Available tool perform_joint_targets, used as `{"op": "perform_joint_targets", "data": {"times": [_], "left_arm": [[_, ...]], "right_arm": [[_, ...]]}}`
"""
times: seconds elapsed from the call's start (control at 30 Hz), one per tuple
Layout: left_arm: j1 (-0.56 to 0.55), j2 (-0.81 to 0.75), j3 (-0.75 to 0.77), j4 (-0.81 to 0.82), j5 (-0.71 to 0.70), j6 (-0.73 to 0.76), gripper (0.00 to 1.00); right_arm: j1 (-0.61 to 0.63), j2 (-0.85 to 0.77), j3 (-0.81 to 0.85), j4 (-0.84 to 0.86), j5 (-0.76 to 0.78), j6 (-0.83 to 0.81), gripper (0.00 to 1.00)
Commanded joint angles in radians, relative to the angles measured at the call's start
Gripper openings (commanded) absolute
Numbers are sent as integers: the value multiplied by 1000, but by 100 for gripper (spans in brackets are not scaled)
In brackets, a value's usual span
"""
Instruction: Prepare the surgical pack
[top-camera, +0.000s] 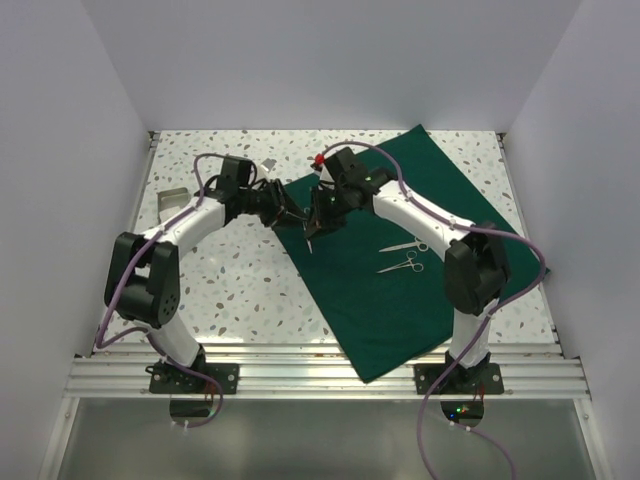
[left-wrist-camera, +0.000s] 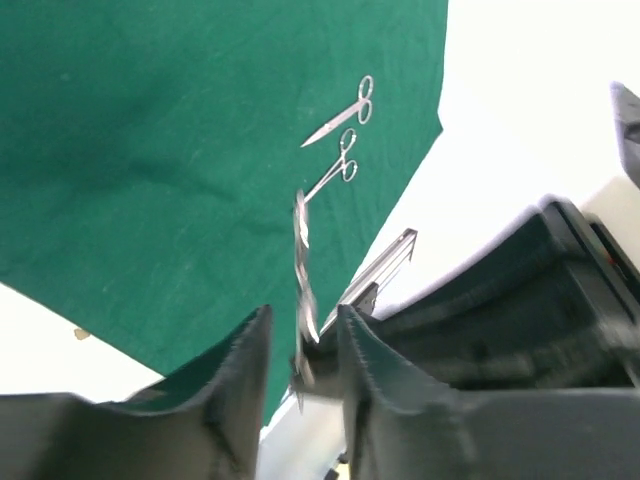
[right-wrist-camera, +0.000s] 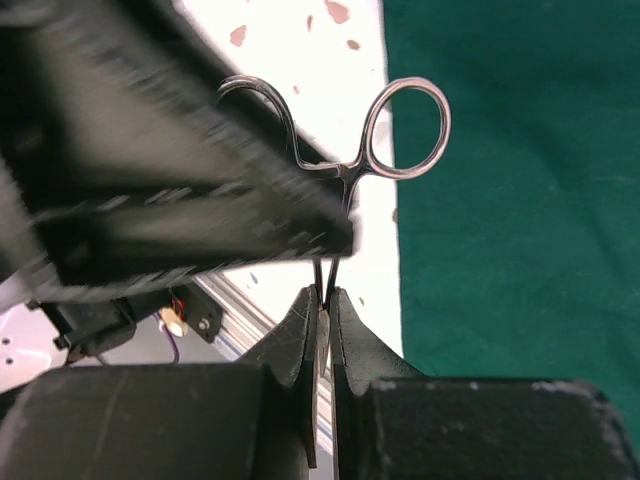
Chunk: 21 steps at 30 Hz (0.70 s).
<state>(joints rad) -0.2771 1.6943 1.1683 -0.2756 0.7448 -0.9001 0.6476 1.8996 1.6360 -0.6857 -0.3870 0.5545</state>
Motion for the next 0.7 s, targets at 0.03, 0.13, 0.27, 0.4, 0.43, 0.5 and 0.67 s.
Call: {"op": "perform_joint_targets", "data": {"times": [0.03, 0.13, 0.27, 0.4, 0.43, 0.5, 0.67], "left_arm": [[1, 24, 21, -34, -28, 10, 24], [10, 25, 57, -103, -67, 56, 0], [68, 10, 163, -324, -263, 220, 0], [217, -15, 247, -514, -490, 383, 0], [240, -25, 264, -551, -598, 439, 0], [303, -19, 303, -592, -707, 484, 0], [368, 10, 326, -582, -1054, 564, 0]], "right_arm": [[21, -60, 47, 31, -41, -34, 0], [23, -57, 50, 15, -40, -36, 0], [14, -53, 76, -102, 68, -65, 43], [-2, -62, 44, -198, 149, -134, 47], [-3, -69, 24, -198, 164, -140, 47], [-12, -92, -50, -183, 152, -143, 47], [-31, -134, -181, -144, 97, -122, 47]]}}
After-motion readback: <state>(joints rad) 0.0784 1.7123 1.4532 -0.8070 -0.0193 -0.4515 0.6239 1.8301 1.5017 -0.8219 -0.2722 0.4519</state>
